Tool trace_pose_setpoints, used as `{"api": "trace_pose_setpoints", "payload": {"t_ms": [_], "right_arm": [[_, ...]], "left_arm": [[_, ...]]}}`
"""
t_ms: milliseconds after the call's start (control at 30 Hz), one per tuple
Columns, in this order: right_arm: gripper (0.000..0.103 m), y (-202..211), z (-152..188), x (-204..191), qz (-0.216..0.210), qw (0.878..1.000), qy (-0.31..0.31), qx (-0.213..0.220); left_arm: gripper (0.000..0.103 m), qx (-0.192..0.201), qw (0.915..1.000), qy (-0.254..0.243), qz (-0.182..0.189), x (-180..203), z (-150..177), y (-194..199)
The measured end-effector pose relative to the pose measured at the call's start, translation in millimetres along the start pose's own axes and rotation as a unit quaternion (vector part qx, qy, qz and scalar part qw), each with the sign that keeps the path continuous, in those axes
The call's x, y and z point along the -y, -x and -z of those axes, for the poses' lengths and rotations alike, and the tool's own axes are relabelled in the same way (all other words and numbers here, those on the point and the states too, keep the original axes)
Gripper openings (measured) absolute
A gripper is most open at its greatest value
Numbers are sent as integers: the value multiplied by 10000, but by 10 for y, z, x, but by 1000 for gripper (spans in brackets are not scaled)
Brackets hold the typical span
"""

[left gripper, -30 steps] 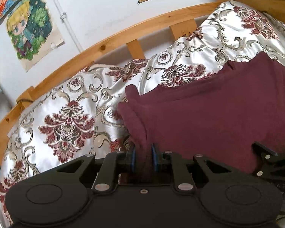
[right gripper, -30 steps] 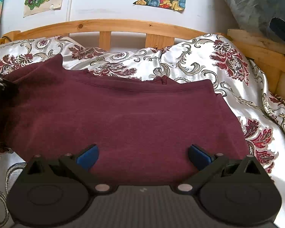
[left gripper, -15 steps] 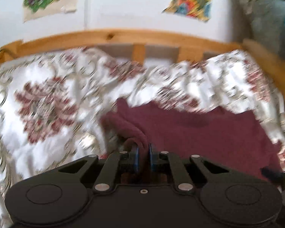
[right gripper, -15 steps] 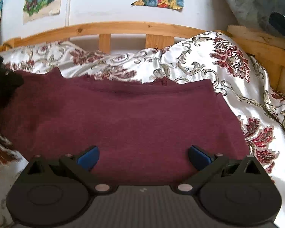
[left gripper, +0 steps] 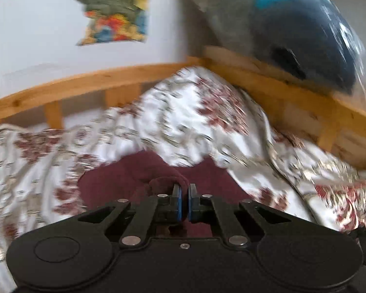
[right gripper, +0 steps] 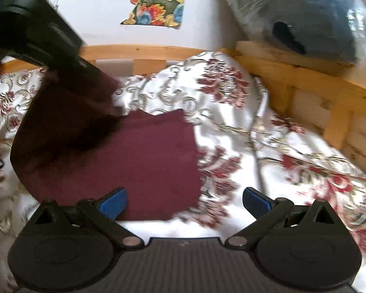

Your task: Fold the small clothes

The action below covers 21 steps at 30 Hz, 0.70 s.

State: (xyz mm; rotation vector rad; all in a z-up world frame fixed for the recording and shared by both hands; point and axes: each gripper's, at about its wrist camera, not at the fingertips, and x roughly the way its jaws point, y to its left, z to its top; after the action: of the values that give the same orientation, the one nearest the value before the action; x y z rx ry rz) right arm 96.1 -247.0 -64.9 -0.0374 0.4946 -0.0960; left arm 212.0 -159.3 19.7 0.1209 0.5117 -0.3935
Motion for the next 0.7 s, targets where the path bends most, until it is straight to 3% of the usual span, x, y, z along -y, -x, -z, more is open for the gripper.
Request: {"api": "trace_pose_setpoints", "payload": {"t_ms": [200, 367, 433, 467, 500, 600, 700], "right_arm": [[103, 4, 182, 225, 92, 9992, -285, -251], [103, 31, 255, 319, 95, 9980, -534, -323], [103, 40, 248, 321, 100, 9980, -545, -318], [103, 45, 242, 311, 106, 9980, -543, -309], [103, 51, 235, 303, 109, 9980, -542, -295], [103, 38, 200, 282, 118, 9979, -558, -291], [103, 29, 152, 273, 123, 9980, -564, -274]], "left_arm": [[4, -714, 9961, 232, 460, 245, 271, -435], [8, -842, 9915, 562, 821, 93, 372, -394], [25, -828, 9877, 645, 1160, 21, 344, -311], [40, -846, 9846, 664, 1377, -7, 331, -271], [48, -850, 9803, 703, 1639, -35, 316, -223], [56, -805, 9721, 594, 2123, -115, 309, -45], [70, -663, 9762, 388, 2029, -199, 339, 139]]}}
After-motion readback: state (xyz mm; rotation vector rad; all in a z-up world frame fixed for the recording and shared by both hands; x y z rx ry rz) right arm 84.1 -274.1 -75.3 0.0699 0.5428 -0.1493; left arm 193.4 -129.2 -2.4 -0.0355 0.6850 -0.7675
